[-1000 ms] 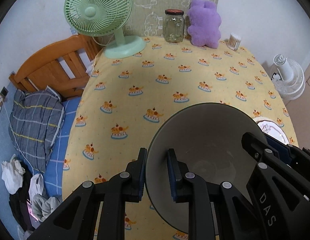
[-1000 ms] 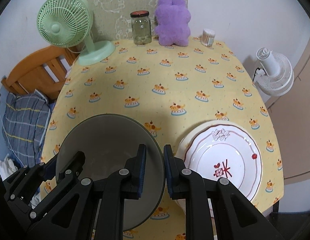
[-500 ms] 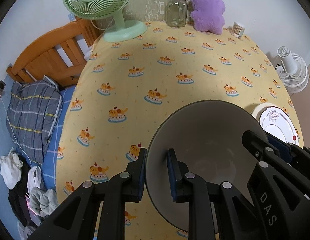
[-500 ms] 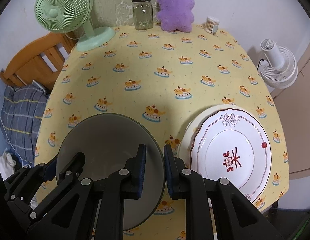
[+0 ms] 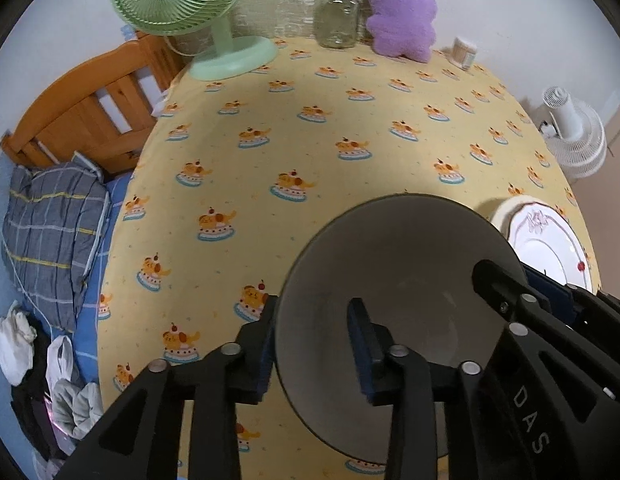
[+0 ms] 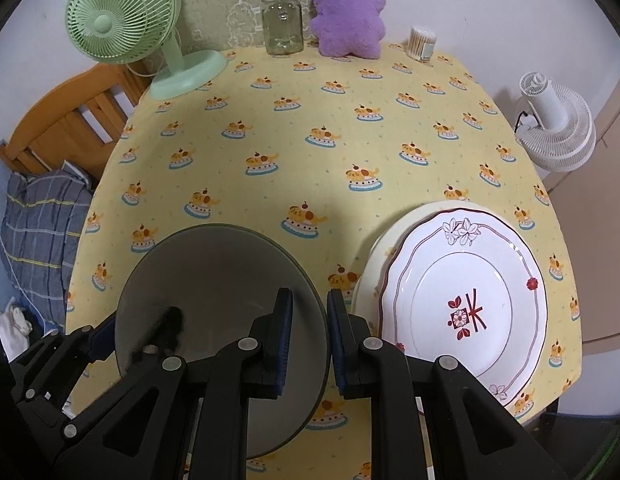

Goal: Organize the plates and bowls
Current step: 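Lift the bowl with both grippers and carry it to the nested bowls, then lower the bowl into the nested bowls and open both grippers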

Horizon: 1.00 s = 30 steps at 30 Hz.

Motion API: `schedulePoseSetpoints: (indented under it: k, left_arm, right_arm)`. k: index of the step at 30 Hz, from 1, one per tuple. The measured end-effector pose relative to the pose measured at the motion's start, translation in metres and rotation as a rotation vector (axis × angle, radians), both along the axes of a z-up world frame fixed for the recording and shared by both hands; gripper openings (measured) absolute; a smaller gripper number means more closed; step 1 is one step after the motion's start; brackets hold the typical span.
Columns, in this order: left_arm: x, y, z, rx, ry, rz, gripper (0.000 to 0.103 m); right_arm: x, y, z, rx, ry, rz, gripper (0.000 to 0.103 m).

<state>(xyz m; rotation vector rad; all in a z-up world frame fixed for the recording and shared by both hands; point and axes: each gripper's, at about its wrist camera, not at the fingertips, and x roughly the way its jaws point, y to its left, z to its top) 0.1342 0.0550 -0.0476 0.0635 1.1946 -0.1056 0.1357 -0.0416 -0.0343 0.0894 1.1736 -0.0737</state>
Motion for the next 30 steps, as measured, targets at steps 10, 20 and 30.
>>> schedulePoseSetpoints:
  k: [10, 20, 30]
  left_arm:
    - [-0.006, -0.005, 0.006, -0.062, -0.001, -0.024, 0.077]
    - [-0.007, 0.000, -0.001, -0.027, 0.021, 0.036, 0.086]
    - [-0.005, -0.002, -0.006, 0.037, 0.067, 0.146, 0.086]
  right_arm:
    - [-0.010, -0.009, 0.011, 0.010, -0.004, 0.015, 0.067]
    - [-0.002, -0.024, -0.004, 0.092, 0.022, 0.047, 0.072]
    - [0.017, -0.036, -0.031, 0.207, 0.083, 0.109, 0.069]
